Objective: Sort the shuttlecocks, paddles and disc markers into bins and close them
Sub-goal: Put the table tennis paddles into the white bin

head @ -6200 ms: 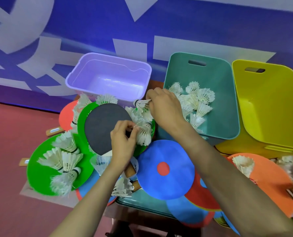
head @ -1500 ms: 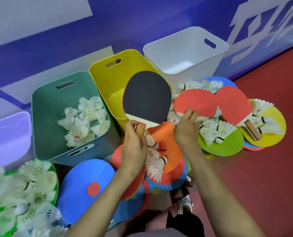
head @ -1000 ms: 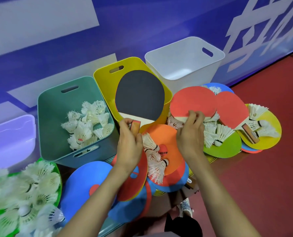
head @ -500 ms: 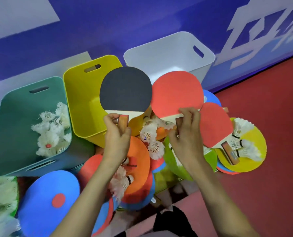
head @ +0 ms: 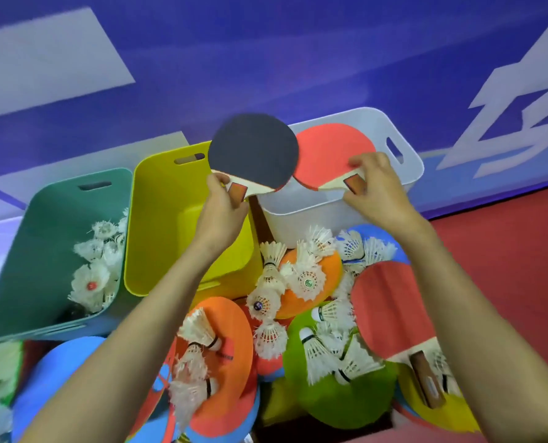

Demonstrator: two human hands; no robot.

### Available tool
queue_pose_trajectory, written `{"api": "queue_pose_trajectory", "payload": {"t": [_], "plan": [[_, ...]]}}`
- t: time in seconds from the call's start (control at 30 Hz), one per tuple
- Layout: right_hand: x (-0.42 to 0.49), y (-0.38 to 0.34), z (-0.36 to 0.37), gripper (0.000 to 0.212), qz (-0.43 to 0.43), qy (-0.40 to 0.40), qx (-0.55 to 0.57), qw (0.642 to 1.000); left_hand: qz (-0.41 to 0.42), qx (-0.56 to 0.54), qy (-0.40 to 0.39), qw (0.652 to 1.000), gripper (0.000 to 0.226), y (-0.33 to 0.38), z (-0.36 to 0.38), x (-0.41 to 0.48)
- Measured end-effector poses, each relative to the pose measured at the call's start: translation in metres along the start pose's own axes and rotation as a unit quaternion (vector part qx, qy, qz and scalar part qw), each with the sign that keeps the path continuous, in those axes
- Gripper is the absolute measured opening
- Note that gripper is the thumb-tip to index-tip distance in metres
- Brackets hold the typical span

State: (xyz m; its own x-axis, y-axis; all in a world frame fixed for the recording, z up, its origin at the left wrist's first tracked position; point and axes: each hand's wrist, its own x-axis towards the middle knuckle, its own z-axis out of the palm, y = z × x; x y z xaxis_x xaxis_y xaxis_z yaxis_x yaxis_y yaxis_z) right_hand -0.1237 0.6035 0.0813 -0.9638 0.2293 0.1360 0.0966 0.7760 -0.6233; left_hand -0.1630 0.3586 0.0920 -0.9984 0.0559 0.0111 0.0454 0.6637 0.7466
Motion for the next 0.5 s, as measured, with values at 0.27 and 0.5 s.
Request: {"api": "queue_pose_trajectory", "payload": {"t": [0.27,0.5], "plan": [[0.126,0.051,0.03,0.041,-0.009,-0.268,-0.038,0.963,0.015,0.072,-0.071,0.995,0.034,0.002,0.016,0.067],[0.157,0.083,0.056,0.045,-0.05,-0.316,-0.19,0.928,0.038,0.195,-0.127,0.972,0.038,0.003,0.036,0.096]]}}
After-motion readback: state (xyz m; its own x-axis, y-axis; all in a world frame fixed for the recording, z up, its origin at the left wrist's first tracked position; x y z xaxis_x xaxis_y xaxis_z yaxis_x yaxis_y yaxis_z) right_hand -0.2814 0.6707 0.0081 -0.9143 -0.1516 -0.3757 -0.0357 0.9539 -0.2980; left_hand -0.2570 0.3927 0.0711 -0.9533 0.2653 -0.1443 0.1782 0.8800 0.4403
